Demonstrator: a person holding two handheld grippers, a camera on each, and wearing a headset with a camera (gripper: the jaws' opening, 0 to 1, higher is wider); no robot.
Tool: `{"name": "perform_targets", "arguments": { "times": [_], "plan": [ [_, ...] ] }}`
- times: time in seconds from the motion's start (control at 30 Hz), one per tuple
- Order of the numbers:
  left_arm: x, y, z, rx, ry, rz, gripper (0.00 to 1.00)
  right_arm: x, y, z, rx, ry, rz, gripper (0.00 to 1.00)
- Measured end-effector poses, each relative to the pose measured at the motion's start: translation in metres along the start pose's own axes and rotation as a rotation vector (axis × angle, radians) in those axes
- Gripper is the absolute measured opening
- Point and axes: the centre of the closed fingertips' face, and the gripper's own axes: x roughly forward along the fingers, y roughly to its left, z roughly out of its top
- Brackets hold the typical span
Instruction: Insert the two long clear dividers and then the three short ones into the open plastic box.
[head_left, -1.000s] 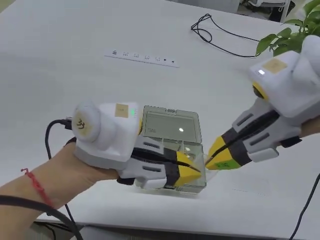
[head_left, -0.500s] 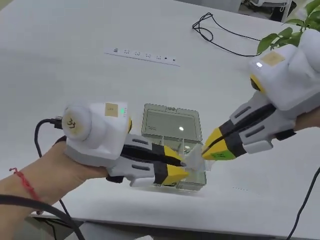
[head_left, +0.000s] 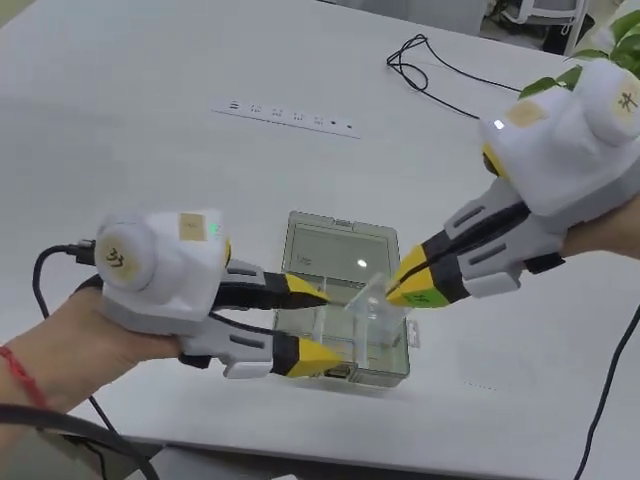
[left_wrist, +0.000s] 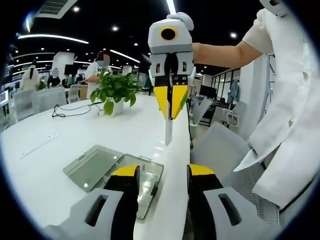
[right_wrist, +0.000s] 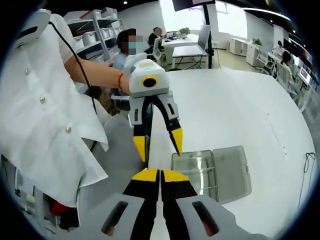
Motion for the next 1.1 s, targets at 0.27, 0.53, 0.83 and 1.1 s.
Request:
{"name": "perform_targets", "arguments": {
  "times": [0.27, 0.53, 0.83, 1.1],
  "plan": [
    [-0.008, 0.017, -0.015, 0.018, 0.031, 0.053, 0.57, 0.01, -0.016, 0.006, 0.001, -0.003, -0.027, 0.03],
    [-0.016, 0.032, -0.027, 0.024, 0.058, 0.094, 0.73, 0.026, -0.036, 0.006, 0.004, 0.005, -0.053, 0.03],
    [-0.022, 0.045, -0.034, -0.015, 0.048, 0.14, 0.92, 0.051, -0.061, 0.004, 0.006, 0.013, -0.084, 0.03],
    [-0.027, 0.054, -0.035, -0.025, 0.032, 0.172, 1.0, 0.074, -0.07, -0.004, 0.015, 0.03, -0.103, 0.03]
  ]
}}
